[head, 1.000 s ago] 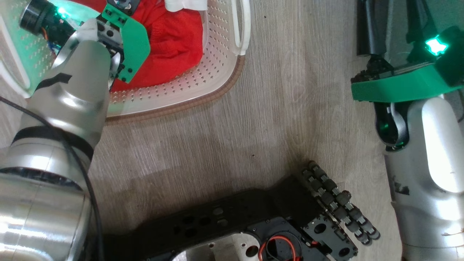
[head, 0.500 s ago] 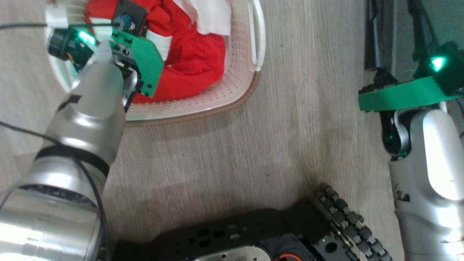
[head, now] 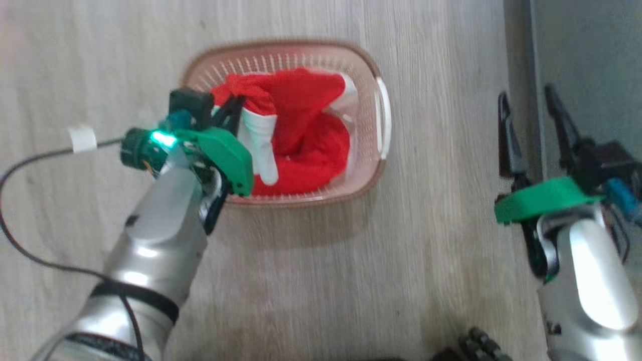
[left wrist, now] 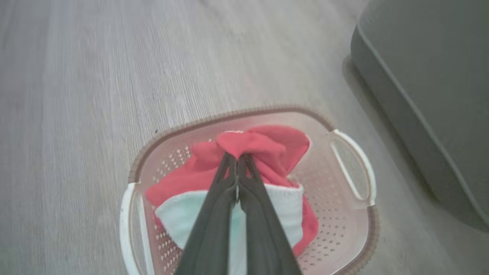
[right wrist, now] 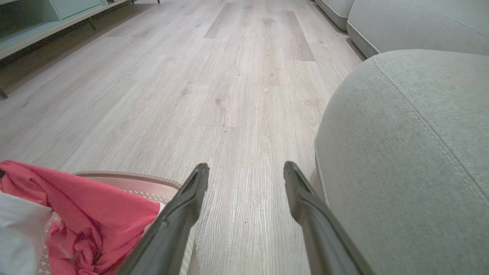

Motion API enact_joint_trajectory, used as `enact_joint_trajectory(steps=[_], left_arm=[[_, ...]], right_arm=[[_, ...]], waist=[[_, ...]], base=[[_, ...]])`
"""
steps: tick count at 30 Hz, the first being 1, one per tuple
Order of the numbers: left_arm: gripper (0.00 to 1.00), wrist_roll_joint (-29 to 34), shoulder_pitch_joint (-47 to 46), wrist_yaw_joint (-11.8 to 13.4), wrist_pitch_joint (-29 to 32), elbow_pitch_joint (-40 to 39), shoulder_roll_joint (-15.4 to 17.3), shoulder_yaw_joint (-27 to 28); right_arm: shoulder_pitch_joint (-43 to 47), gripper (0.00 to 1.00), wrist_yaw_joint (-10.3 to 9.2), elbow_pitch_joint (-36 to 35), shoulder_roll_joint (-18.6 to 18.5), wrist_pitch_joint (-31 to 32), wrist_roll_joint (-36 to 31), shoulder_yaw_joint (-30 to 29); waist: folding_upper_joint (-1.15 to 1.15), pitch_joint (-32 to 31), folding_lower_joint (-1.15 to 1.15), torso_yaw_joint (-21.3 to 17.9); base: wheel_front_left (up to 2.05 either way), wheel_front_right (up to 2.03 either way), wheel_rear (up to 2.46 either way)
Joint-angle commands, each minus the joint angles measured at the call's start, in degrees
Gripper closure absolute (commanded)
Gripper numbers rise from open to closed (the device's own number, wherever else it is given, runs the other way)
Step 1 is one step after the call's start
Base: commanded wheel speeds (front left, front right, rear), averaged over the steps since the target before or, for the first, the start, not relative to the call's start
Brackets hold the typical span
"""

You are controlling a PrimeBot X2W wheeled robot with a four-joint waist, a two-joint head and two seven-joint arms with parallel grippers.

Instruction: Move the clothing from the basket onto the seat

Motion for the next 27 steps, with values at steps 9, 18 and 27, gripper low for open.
enact_joint_trajectory(steps=[9, 18, 27], left_arm=[[1.00, 0.59, 13.25, 2.38, -0.79, -17.12, 1.89, 6.42], [1.00, 2.28, 24.91, 3.59, -0.79, -28.77, 3.01, 11.42], [1.00, 2.53, 30.52, 4.18, -0.79, -32.36, 3.24, 14.92]], right_arm=[[6.69, 0.00, -0.01, 0.97, 0.48, -0.37, -0.97, 0.32], [11.47, 0.00, -0.01, 2.98, -0.01, -0.37, -1.67, 0.22], [14.39, 0.00, -0.01, 4.65, -0.57, -0.37, -2.20, 0.17]], waist=[[0.00, -16.72, 0.01, 5.30], [0.00, -25.17, 0.01, 5.74], [0.00, -30.27, 0.01, 5.54]], base=[[0.00, 0.00, 0.00], [0.00, 0.00, 0.00], [0.00, 0.00, 0.00]])
